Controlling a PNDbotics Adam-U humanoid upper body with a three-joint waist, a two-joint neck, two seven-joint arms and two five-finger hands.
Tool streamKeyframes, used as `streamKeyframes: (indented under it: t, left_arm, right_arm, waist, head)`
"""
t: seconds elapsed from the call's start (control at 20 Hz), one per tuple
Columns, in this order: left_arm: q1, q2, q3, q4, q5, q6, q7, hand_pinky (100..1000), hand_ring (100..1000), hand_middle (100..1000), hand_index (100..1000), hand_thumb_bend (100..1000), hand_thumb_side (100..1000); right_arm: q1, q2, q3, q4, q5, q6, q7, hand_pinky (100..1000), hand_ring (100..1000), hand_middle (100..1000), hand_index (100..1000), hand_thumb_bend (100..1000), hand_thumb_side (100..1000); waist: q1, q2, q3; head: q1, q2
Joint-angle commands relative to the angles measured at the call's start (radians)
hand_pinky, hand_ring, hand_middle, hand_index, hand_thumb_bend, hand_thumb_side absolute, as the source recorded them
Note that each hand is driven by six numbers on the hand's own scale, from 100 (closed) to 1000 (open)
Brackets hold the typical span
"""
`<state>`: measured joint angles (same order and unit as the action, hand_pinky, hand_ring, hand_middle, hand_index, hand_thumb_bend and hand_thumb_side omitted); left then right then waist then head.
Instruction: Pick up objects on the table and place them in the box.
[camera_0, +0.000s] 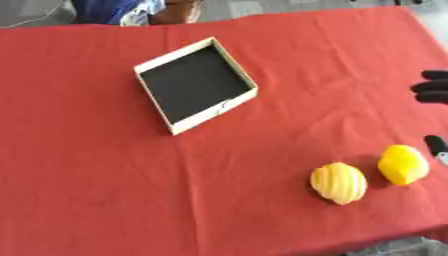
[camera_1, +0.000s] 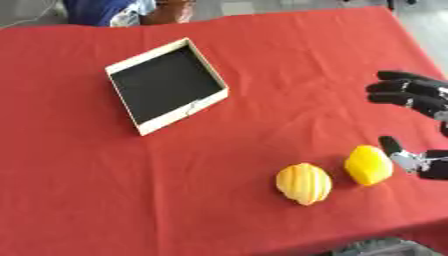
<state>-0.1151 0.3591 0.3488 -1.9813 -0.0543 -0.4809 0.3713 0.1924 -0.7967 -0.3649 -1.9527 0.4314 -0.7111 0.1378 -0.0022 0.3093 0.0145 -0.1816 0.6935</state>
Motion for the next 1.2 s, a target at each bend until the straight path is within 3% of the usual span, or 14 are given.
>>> streamKeyframes:
  t: [0.05,0.45,0.75,1.2]
  left_arm:
    - [-0.008,0.012,0.005,-0.019,-0.006,0.001,-0.003,894,793,808,885,159,738]
    - [-0.008,0.011,0.005,-0.019,-0.006,0.003,-0.004,895,792,808,885,158,741]
    - [-0.009,0.01,0.004,-0.019,-0.005,0.004,-0.006,895,791,808,885,157,742]
    - [-0.009,0.011,0.004,-0.019,-0.003,0.006,-0.008,896,791,809,886,156,746]
  right_arm:
    - [0.001,-0.023,-0.015,0.004,0.028,-0.004,0.0,915,1000,890,943,100,198]
    - [0.01,-0.011,-0.023,0.034,0.133,-0.023,0.036,921,1000,842,953,100,154]
    - [0.014,-0.002,-0.024,0.062,0.178,-0.036,0.065,943,1000,860,968,100,255]
    - [0.026,0.006,-0.03,0.098,0.199,-0.014,0.059,944,1000,866,974,100,300]
  waist:
    - [-0.001,-0.012,0.0]
    - [-0.003,-0.009,0.002]
    - [-0.004,-0.009,0.002]
    - [-0.006,-0.007,-0.001]
  head:
    - [0.003,0.001]
    - [0.012,0.0]
    - [0.013,0.0]
    - [0.015,0.003]
